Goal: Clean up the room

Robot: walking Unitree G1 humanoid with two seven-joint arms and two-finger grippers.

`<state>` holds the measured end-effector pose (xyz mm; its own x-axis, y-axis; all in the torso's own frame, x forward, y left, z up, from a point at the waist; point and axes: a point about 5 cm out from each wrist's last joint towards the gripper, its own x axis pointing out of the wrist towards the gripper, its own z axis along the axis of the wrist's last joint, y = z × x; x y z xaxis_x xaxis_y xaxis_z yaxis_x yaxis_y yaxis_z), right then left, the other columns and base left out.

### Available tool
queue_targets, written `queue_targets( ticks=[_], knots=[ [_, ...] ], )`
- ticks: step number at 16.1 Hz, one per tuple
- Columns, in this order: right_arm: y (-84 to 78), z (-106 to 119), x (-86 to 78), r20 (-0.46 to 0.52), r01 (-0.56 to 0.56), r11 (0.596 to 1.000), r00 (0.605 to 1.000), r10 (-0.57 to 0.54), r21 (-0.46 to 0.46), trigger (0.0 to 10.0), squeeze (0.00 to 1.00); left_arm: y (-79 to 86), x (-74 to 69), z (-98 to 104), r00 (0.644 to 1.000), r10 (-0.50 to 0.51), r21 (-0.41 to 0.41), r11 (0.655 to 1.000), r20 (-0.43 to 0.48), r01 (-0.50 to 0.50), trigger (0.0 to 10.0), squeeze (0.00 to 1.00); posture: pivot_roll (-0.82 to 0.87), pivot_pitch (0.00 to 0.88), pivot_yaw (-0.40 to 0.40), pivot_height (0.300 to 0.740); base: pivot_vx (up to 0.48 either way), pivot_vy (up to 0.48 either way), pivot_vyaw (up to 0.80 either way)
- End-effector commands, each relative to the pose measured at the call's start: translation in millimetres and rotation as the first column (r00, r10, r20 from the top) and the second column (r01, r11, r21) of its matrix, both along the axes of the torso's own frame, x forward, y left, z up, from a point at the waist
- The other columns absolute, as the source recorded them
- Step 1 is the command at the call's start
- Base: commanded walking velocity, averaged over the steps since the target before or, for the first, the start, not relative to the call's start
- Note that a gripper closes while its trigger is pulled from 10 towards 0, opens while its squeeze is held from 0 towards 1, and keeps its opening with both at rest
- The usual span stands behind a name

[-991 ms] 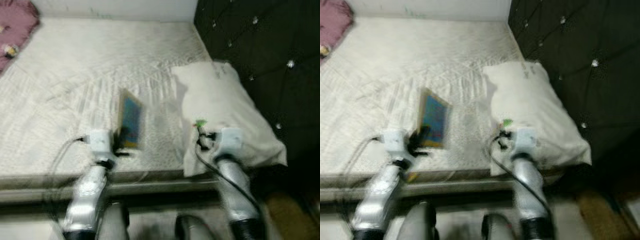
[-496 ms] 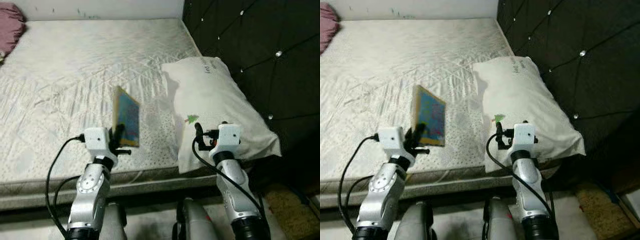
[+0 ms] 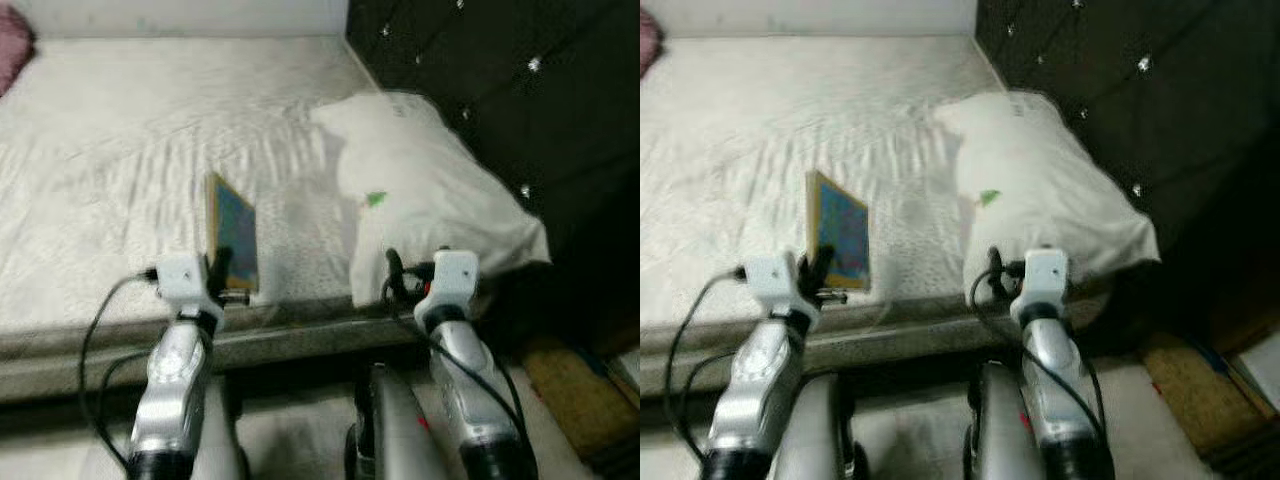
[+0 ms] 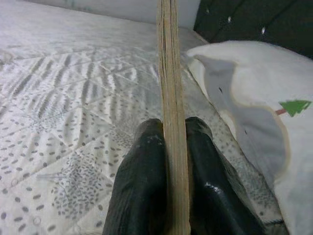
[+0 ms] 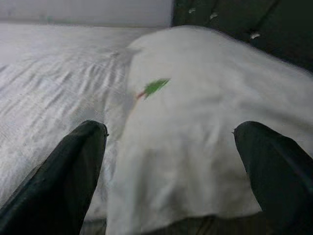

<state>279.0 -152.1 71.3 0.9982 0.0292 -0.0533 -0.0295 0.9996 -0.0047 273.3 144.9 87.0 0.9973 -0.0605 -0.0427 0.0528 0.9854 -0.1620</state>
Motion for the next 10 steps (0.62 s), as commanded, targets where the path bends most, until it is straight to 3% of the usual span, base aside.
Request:
queue_targets(
  ticks=[1, 5, 10],
  knots=[
    [1.1, 5.7, 4.8, 0.021, -0.011, 1.0, 1.0, 0.012, -0.009, 10.0, 0.0, 0.1, 1.4, 6.1, 0.999, -0.002, -0.012, 1.0, 0.033, 0.002, 10.0, 0.0, -0.05, 0.048, -0.023, 0.577, 0.0, 0.0, 0.0],
    [0.7, 6.1, 6.1, 0.023, -0.017, 1.0, 1.0, 0.017, -0.017, 10.0, 0.0, -3.3, 2.2, 9.2, 0.998, -0.025, -0.038, 0.999, 0.058, 0.027, 10.0, 0.0, -0.05, 0.057, -0.031, 0.577, 0.0, 0.0, 0.0],
    [0.3, 6.7, 7.1, 0.025, -0.018, 1.0, 1.0, 0.019, -0.019, 10.0, 0.0, -3.7, 1.4, 8.9, 0.998, -0.034, -0.046, 0.998, 0.06, 0.036, 10.0, 0.0, -0.05, 0.061, -0.032, 0.577, 0.321, 0.0, 0.0]
  ],
)
